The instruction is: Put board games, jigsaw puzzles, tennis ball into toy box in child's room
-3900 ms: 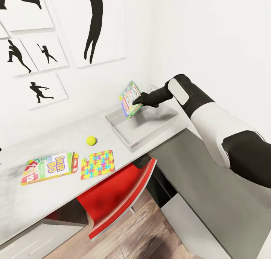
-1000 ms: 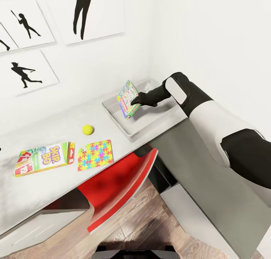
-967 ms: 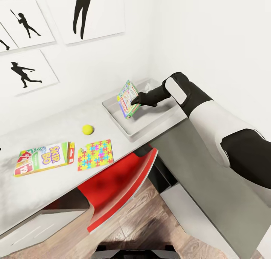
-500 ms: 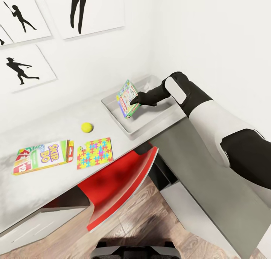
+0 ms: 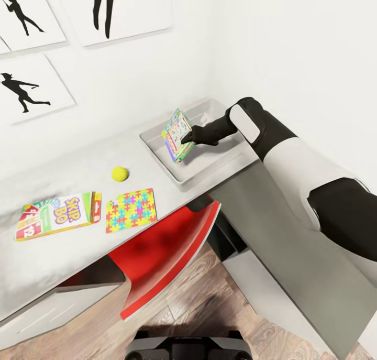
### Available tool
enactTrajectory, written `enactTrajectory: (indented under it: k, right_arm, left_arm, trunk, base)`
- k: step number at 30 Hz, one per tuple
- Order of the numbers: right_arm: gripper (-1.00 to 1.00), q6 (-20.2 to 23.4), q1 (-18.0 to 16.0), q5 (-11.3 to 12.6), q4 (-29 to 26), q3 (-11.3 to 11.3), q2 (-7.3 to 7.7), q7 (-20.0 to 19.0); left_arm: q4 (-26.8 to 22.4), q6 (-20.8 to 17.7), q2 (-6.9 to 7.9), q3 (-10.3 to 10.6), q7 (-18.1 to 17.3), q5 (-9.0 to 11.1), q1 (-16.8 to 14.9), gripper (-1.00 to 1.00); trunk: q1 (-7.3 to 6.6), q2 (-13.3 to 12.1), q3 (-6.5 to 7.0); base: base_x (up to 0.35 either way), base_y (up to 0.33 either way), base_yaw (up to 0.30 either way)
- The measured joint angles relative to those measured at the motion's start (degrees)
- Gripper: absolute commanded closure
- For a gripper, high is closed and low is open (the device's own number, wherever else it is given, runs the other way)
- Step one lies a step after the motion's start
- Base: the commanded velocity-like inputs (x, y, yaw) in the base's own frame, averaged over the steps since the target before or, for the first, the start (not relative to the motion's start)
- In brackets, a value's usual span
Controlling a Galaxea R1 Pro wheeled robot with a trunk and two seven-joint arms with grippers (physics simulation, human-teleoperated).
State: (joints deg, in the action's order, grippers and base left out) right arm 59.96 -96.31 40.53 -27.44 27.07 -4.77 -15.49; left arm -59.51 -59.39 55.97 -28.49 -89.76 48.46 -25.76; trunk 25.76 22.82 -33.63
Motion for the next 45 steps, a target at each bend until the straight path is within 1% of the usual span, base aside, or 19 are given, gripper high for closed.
enactTrajectory:
  k: [4,22,27,34,39,42,45]
  right_arm:
    - [1.0,0.0,-0.25,-0.16,0.0,0.01,0.0,0.0]
    - [1.0,0.0,-0.39,-0.47,-0.06,0.01,-0.01,0.0]
    - [1.0,0.0,-0.39,-0.33,-1.99,0.1,0.06,0.03]
    - [1.0,-0.01,-0.39,-0.4,-2.56,0.13,0.11,0.0]
    - [1.0,-0.01,-0.36,-0.26,-4.55,0.15,0.67,0.0]
    - [1.0,-0.01,-0.34,-0.34,-4.97,0.21,0.2,0.03]
    - [1.0,-0.02,-0.34,-0.59,-5.32,0.24,0.06,0.09]
  left_arm:
    - [0.0,0.0,-0.11,-0.65,0.0,0.0,-0.01,-1.0]
    - [0.0,0.0,-0.18,-0.8,0.0,0.01,0.0,-1.0]
    - [-0.01,0.0,-0.18,-0.8,0.0,0.0,0.0,-1.0]
    - [-0.01,0.0,-0.18,-1.04,0.0,0.01,0.01,-1.0]
    - [-0.01,0.0,-0.18,-1.43,0.0,0.01,0.0,-1.0]
    - [-0.02,0.0,-0.18,-1.48,0.0,0.01,-0.01,-1.0]
    - [-0.01,0.0,-0.18,-1.51,0.0,0.01,-0.01,-1.0]
  trunk:
    - [0.0,0.0,-0.38]
    - [0.0,0.0,-2.1]
    - [0.0,0.0,-2.57]
    - [0.0,0.0,-3.24]
    - [0.0,0.0,-3.69]
    - [0.0,0.01,-3.8]
    - [0.0,0.01,-3.83]
  base:
    - [0.0,0.0,0.0]
    - [0.0,0.0,0.0]
    - [0.0,0.0,0.0]
    - [0.0,0.0,0.0]
    - [0.0,0.0,0.0]
    - [0.0,0.0,0.0]
    - [0.0,0.0,0.0]
